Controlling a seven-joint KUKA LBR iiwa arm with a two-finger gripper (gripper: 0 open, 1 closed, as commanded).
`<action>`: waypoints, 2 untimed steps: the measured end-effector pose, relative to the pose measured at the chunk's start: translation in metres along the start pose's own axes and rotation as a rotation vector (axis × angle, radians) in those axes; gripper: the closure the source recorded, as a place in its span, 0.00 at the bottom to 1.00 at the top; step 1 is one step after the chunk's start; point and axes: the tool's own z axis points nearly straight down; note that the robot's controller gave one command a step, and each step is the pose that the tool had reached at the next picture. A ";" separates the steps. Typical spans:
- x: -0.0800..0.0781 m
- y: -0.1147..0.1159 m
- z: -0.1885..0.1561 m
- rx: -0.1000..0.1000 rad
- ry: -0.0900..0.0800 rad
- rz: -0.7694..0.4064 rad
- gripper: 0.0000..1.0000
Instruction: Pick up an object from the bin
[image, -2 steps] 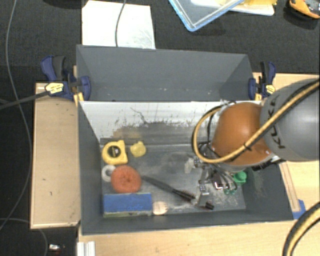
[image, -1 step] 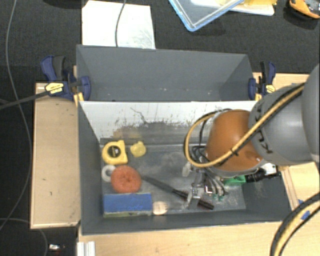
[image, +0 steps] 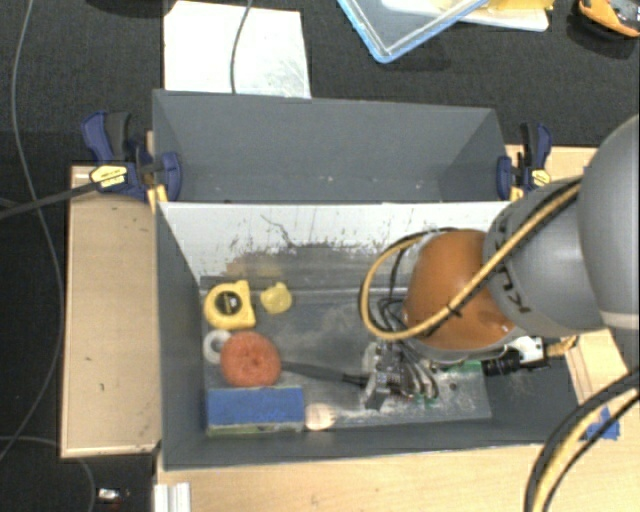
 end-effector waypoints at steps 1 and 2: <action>0.000 0.000 0.000 0.000 0.000 0.001 1.00; -0.003 0.000 -0.070 0.001 0.004 -0.062 1.00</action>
Offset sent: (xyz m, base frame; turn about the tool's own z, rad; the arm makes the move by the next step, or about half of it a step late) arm 0.0064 -0.0006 0.1303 -0.1112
